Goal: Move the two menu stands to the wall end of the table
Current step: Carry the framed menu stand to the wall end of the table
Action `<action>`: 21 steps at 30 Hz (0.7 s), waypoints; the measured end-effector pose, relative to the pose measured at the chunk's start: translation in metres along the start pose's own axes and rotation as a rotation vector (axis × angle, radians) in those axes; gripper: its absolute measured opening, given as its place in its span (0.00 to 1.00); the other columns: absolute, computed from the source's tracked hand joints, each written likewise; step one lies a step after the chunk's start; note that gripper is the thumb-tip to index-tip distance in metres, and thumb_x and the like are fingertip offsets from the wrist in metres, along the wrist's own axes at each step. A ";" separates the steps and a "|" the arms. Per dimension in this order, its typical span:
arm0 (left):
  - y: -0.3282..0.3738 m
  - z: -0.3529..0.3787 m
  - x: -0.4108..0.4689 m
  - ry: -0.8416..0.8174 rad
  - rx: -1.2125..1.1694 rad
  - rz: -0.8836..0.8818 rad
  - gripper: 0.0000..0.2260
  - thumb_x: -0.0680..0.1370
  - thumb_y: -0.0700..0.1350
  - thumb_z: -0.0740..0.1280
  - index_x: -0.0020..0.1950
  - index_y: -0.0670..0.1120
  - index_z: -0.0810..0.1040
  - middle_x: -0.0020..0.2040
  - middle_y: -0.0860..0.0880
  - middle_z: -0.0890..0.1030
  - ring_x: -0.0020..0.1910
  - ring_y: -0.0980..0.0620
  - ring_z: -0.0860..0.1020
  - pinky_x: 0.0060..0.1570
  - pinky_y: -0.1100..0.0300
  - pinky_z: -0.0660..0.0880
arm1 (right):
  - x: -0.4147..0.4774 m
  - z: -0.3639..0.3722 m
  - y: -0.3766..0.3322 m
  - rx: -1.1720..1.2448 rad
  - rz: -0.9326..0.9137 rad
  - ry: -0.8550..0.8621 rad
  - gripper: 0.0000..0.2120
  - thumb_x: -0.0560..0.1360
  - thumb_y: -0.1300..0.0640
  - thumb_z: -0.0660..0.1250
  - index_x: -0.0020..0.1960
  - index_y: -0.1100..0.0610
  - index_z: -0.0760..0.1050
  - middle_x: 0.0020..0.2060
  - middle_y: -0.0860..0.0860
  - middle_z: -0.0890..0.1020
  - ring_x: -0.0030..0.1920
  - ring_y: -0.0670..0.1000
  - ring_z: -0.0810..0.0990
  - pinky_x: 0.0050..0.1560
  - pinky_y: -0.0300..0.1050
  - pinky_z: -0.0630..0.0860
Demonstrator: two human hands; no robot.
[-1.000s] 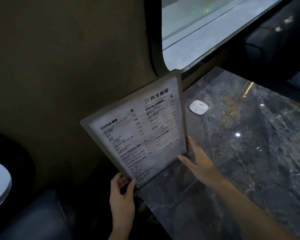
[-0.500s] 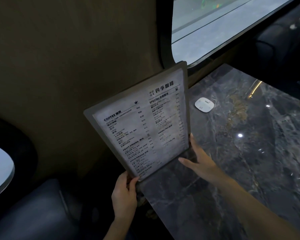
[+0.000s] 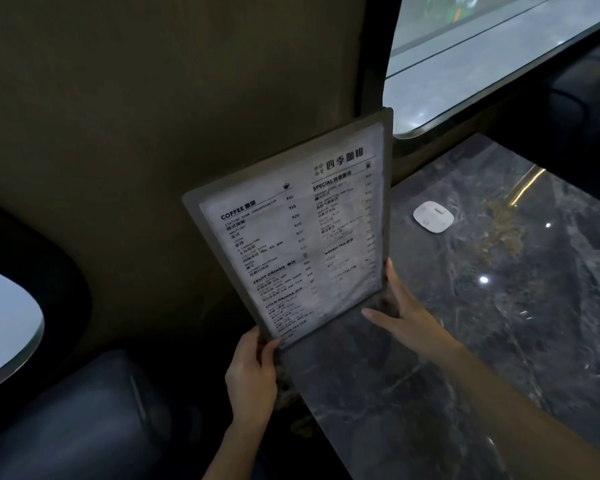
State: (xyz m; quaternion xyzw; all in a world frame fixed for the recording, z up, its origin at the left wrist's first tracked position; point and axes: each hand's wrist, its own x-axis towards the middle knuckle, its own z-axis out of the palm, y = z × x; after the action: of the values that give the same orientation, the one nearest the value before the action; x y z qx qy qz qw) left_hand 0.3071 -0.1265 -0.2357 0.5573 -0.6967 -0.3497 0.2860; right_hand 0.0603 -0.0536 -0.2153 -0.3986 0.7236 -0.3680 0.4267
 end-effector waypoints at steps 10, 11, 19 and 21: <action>-0.005 -0.004 0.030 0.020 0.085 0.006 0.08 0.74 0.45 0.67 0.52 0.47 0.77 0.47 0.51 0.81 0.43 0.56 0.78 0.39 0.68 0.70 | 0.034 0.006 -0.011 0.026 -0.020 -0.008 0.47 0.68 0.46 0.69 0.71 0.40 0.36 0.69 0.38 0.54 0.70 0.48 0.60 0.68 0.54 0.65; -0.005 -0.005 0.034 0.036 0.105 0.005 0.08 0.74 0.45 0.67 0.52 0.46 0.77 0.47 0.50 0.82 0.42 0.56 0.77 0.38 0.66 0.71 | 0.037 0.006 -0.012 0.015 -0.016 -0.021 0.47 0.69 0.45 0.69 0.70 0.39 0.36 0.69 0.37 0.53 0.70 0.47 0.59 0.68 0.54 0.65; -0.008 -0.007 0.048 0.040 0.144 0.018 0.07 0.73 0.44 0.69 0.50 0.45 0.78 0.45 0.48 0.82 0.39 0.57 0.76 0.35 0.66 0.69 | 0.061 0.012 -0.019 0.014 0.004 -0.014 0.46 0.69 0.45 0.69 0.68 0.33 0.35 0.73 0.42 0.58 0.61 0.50 0.73 0.60 0.55 0.73; -0.009 -0.007 0.048 0.042 0.144 0.001 0.07 0.73 0.45 0.69 0.49 0.45 0.77 0.44 0.48 0.82 0.39 0.56 0.76 0.35 0.63 0.71 | 0.063 0.013 -0.018 -0.003 0.006 0.000 0.46 0.69 0.45 0.69 0.67 0.32 0.35 0.72 0.43 0.58 0.58 0.49 0.75 0.58 0.55 0.75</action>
State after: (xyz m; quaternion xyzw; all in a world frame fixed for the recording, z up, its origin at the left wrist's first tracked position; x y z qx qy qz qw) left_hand 0.3069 -0.1760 -0.2385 0.5832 -0.7141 -0.2867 0.2603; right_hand 0.0567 -0.1197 -0.2249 -0.3973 0.7252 -0.3655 0.4273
